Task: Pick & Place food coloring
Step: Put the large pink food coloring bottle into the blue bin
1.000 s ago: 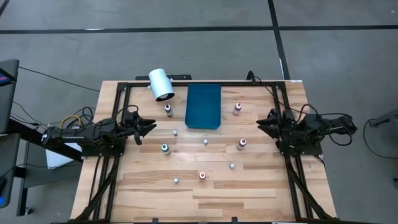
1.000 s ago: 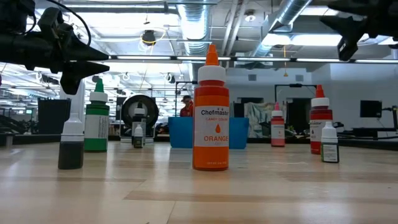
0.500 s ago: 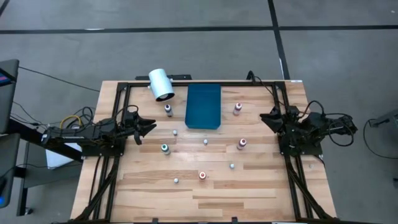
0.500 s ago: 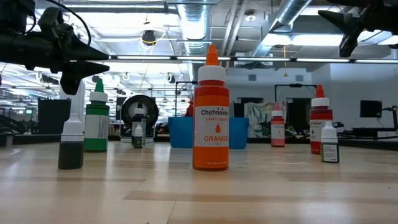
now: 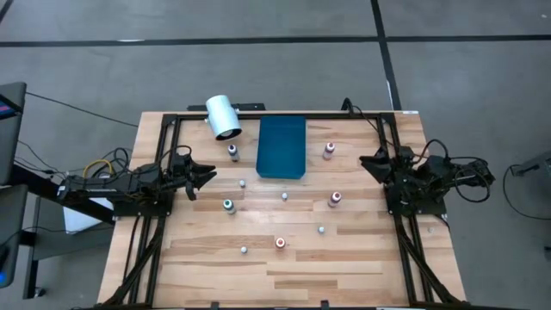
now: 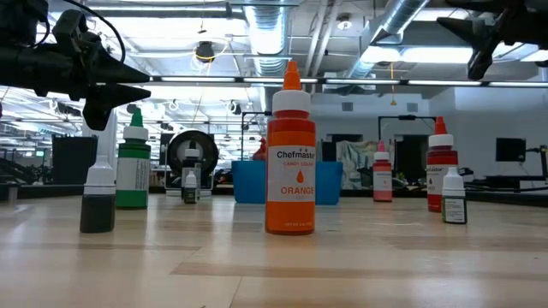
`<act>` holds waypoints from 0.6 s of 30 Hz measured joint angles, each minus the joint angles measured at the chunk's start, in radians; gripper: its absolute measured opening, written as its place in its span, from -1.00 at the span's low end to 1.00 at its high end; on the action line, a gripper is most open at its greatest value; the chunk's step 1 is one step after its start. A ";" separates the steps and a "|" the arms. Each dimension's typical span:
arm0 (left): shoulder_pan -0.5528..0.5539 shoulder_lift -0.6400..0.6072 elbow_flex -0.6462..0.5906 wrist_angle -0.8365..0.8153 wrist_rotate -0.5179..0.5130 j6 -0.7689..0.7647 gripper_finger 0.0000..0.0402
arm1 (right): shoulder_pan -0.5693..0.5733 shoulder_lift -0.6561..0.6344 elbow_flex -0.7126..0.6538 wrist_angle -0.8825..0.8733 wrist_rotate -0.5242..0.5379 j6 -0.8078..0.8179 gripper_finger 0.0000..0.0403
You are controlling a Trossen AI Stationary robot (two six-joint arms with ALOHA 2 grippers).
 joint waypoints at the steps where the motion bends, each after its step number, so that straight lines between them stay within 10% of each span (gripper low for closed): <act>1: 0.000 0.000 0.000 0.000 0.000 0.000 -0.32 | 0.000 0.000 0.007 -0.010 0.012 -0.021 -0.46; 18: 0.000 0.000 0.000 0.000 0.000 -0.008 -0.32 | -0.049 0.548 0.548 -0.682 0.094 -0.130 -0.46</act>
